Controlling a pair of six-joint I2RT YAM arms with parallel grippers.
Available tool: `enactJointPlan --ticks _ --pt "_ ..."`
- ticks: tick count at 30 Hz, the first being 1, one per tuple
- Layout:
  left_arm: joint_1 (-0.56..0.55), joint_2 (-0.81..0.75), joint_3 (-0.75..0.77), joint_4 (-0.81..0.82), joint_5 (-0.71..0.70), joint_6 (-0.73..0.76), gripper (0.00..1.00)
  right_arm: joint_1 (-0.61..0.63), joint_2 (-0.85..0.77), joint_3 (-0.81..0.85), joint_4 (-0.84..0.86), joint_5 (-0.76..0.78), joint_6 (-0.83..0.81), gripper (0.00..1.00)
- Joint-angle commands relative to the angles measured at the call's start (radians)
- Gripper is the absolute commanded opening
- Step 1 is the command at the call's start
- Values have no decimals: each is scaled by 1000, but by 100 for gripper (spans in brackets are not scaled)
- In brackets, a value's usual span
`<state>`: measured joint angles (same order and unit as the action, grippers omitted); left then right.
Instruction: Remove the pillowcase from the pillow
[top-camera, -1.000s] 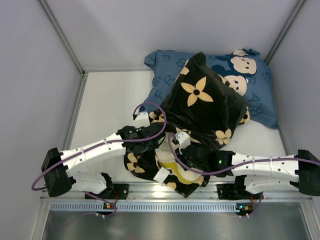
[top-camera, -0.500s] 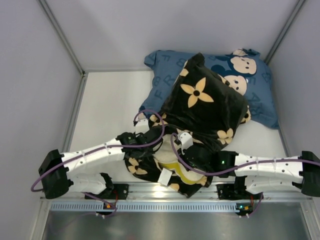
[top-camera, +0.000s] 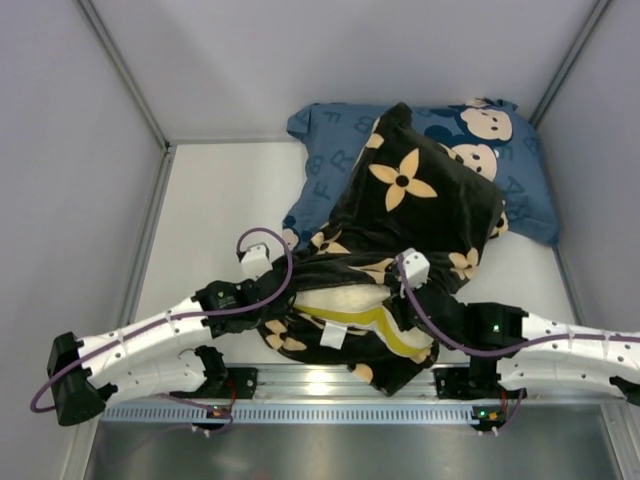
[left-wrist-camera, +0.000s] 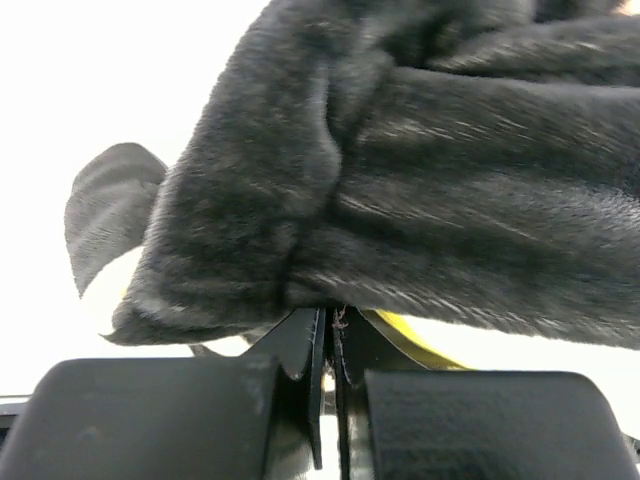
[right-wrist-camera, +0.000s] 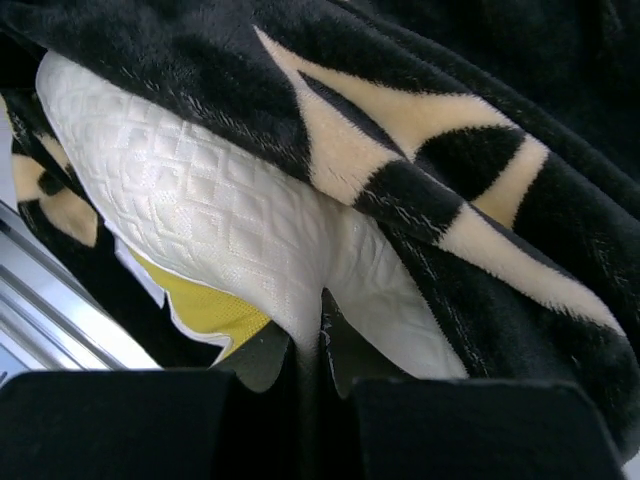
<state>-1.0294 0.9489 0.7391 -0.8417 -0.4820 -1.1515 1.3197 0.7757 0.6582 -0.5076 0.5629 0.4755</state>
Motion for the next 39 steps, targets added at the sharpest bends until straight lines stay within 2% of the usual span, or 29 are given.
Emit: enactJointPlan --ticks 1,8,14,15,17,20,22,24,28,32,33,34,36,37,39 --pt "2 -10 3 -57 -58 -31 0 0 -107 103 -70 178 15 0" --pt "23 59 54 -62 -93 7 0 0 -216 149 -178 199 31 0" --pt "87 77 69 -31 -75 62 0 1 -228 156 -209 190 29 0" --pt "126 80 71 -13 -64 81 0 1 -225 159 -213 186 32 0" --pt "184 97 66 52 9 162 0 1 -213 164 -215 175 38 0" --pt "328 145 62 159 133 254 0 0 -190 181 -212 167 35 0" --pt "371 181 66 229 204 309 0 0 -175 189 -212 152 34 0" --pt "432 275 89 307 310 343 0 0 -167 185 -195 112 34 0" --pt "480 456 213 316 370 406 0 1 -89 156 -85 -55 15 0" --pt "528 504 310 280 387 412 0 1 6 126 39 -178 21 0" --pt "535 493 347 258 366 414 9 1 23 121 56 -190 25 0" --pt "534 447 361 206 299 417 46 1 51 112 70 -211 25 0" --pt "534 334 365 161 223 418 75 1 86 106 110 -237 25 0" --pt "535 333 367 144 205 418 79 1 95 106 121 -245 25 0" --pt "534 211 370 107 188 418 87 1 115 104 153 -245 23 0"
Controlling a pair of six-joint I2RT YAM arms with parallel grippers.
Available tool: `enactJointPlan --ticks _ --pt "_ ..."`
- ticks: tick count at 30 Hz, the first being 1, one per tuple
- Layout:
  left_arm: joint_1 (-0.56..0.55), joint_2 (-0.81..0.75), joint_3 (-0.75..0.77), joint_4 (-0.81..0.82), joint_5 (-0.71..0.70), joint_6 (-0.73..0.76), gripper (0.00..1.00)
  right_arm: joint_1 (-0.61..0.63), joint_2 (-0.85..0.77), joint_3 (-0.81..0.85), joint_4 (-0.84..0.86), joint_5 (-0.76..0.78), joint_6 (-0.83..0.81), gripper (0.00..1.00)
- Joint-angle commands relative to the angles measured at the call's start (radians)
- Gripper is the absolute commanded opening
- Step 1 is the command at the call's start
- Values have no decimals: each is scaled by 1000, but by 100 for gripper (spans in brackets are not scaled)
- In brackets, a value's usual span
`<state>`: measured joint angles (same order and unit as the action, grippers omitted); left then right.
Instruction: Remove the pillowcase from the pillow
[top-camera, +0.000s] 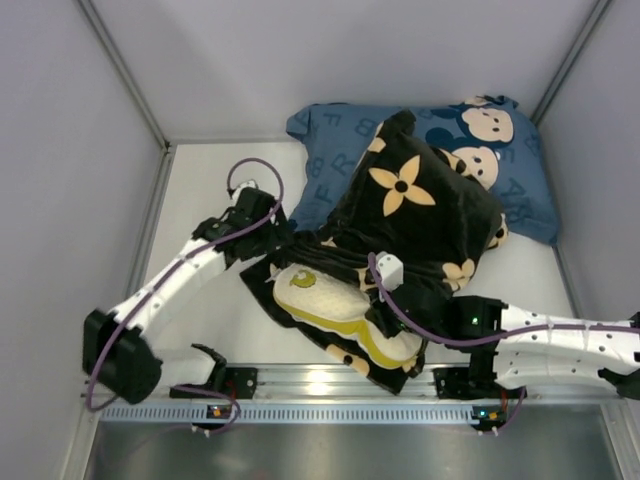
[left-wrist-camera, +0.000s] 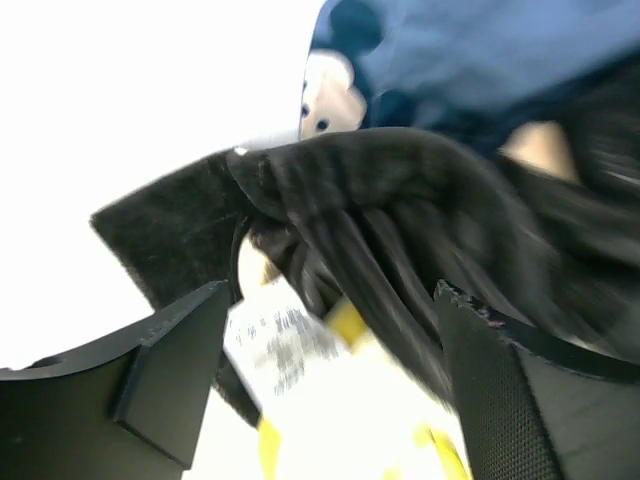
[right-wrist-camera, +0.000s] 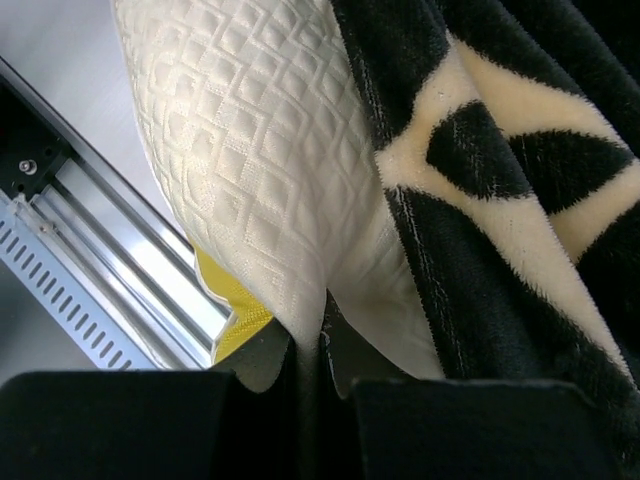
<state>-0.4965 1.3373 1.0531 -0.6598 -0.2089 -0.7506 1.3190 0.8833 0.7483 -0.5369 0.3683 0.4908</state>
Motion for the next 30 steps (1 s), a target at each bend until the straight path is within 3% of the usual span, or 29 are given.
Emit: enactJointPlan --ticks 1,3,9,18,20,21,23,30 --pt "1 -216 64 -113 -69 16 90 2 29 13 196 -51 5 0" --pt "3 -343 51 -121 -3 11 91 2 58 17 235 -60 -6 0" --pt "-1 -599 -82 -98 374 -62 90 -12 203 82 333 -124 -26 0" --pt "1 -883 -309 -21 471 -153 89 -157 505 307 497 -435 43 1" --pt "-1 -903 -332 17 519 -167 87 -193 575 373 497 -497 37 29" --pt "1 -902 -349 23 529 -176 86 -219 589 390 483 -531 32 60" --pt "-1 -891 -363 23 554 -177 85 -227 568 407 460 -491 -10 76" --pt "-1 -917 -442 25 563 -202 86 -241 276 330 275 -308 -66 80"
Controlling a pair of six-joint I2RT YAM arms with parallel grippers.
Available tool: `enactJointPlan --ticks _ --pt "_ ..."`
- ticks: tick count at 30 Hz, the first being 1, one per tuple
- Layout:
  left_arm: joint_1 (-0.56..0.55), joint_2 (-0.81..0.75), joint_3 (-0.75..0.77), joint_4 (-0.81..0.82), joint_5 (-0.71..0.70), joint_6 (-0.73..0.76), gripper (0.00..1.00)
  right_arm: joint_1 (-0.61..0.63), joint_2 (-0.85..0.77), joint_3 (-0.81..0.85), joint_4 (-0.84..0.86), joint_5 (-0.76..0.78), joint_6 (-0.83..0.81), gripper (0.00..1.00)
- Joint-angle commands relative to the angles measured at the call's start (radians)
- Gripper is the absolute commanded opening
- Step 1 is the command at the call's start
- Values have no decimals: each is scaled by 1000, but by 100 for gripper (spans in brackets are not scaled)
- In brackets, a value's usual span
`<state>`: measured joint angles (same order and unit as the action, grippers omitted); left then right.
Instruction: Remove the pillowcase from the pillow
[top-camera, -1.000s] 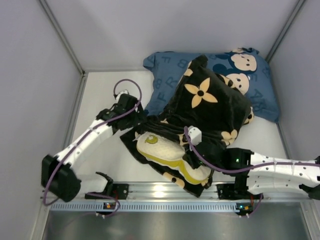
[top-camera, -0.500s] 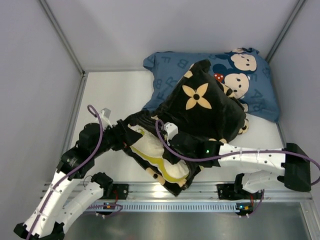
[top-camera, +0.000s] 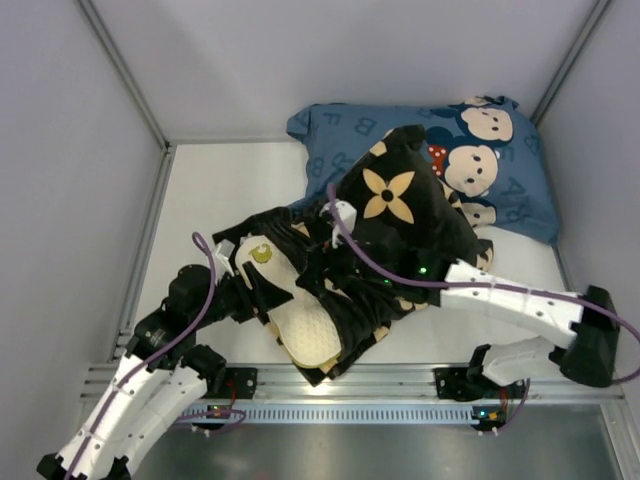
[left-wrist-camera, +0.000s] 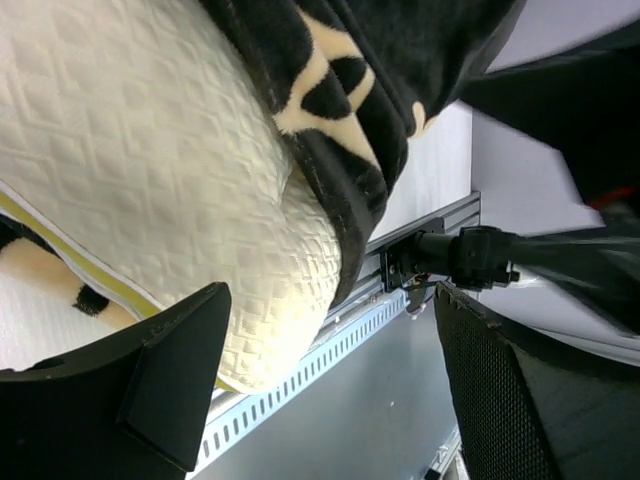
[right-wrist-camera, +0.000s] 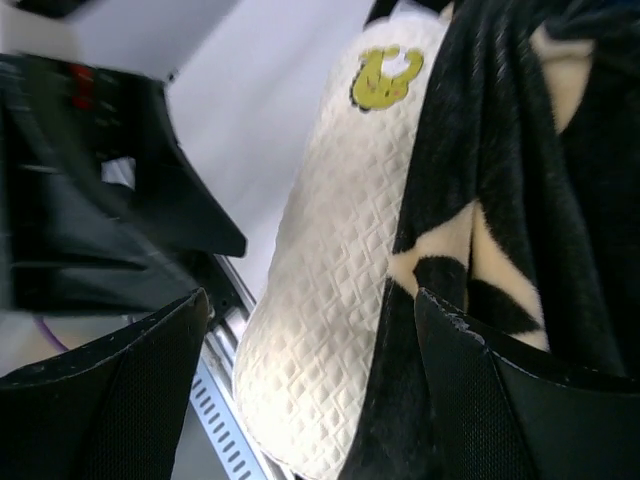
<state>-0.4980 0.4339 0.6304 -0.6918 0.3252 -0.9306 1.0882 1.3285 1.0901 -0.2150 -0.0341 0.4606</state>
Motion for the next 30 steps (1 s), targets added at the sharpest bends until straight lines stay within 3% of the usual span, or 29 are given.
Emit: enactJointPlan --ticks 1,8,17,24,29,30 --pt "3 -9 -34 57 34 -25 85 -17 -204 -56 -75 109 -33 80" --pt "-13 227 -40 54 110 36 79 -122 -368 -225 -116 83 -17 78" --pt "-120 419 90 -49 17 114 82 -137 -342 -251 -115 49 0 77" --pt "-172 547 103 -55 -75 122 81 -137 -287 -268 -87 2 13 77" --pt "-209 626 95 -8 -126 124 64 -136 -284 -292 -63 -13 24 77" --pt "-209 631 91 27 -121 121 50 -136 -284 -298 -61 -15 24 77"
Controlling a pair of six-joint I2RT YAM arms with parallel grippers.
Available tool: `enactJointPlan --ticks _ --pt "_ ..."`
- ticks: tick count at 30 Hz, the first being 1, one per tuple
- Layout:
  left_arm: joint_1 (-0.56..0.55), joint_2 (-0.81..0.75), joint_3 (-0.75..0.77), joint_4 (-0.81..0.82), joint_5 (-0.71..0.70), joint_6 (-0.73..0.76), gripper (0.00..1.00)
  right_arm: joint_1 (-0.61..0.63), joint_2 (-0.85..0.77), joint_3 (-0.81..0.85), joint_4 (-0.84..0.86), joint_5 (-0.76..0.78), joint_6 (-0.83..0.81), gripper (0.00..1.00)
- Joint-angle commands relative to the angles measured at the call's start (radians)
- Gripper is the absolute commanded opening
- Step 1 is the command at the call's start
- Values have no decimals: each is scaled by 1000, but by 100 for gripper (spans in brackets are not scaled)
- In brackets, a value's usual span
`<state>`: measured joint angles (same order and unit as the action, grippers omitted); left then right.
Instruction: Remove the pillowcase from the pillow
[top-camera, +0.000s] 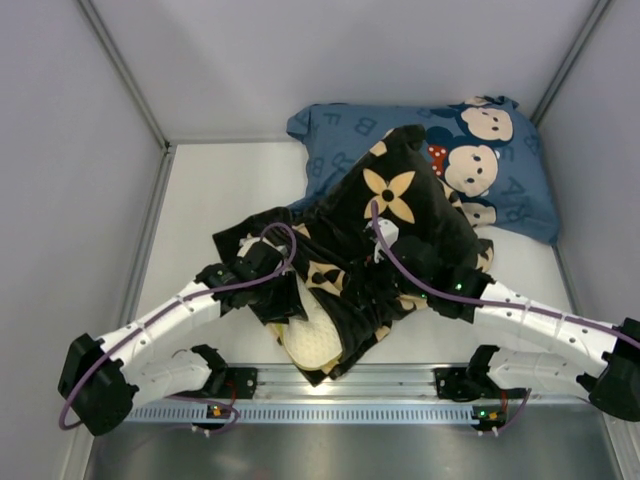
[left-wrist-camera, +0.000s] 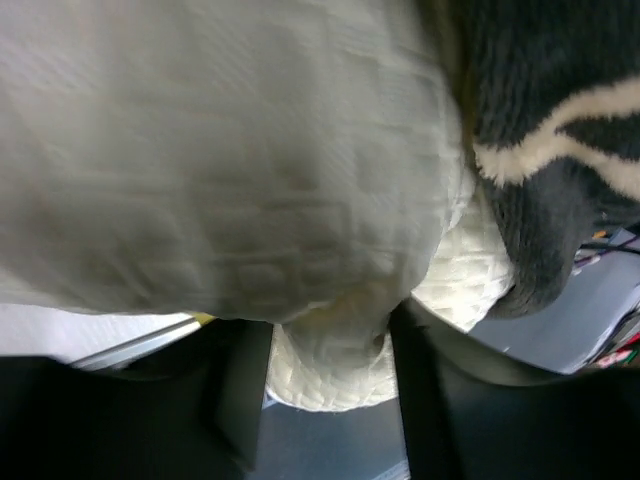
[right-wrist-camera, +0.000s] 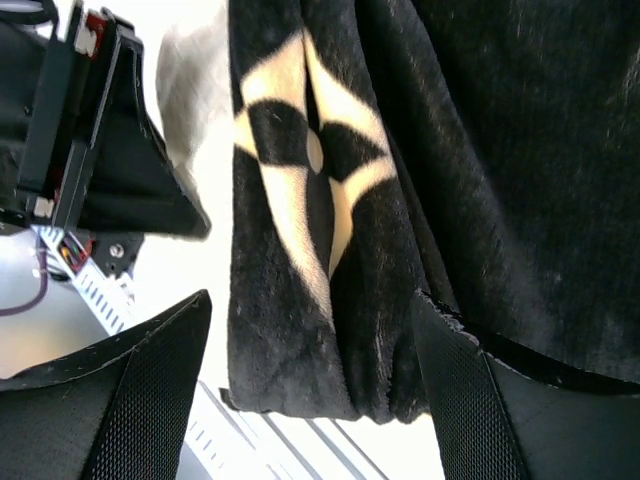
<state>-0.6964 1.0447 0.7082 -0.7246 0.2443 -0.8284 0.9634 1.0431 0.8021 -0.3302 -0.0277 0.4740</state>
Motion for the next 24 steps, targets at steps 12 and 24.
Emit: enactJointPlan --ticks 12,24 --pt "-12 -158 30 200 -73 -95 0 135 43 9 -7 23 -37 75" --pt "-12 -233 215 198 4 -104 0 161 129 -80 66 149 29 62"
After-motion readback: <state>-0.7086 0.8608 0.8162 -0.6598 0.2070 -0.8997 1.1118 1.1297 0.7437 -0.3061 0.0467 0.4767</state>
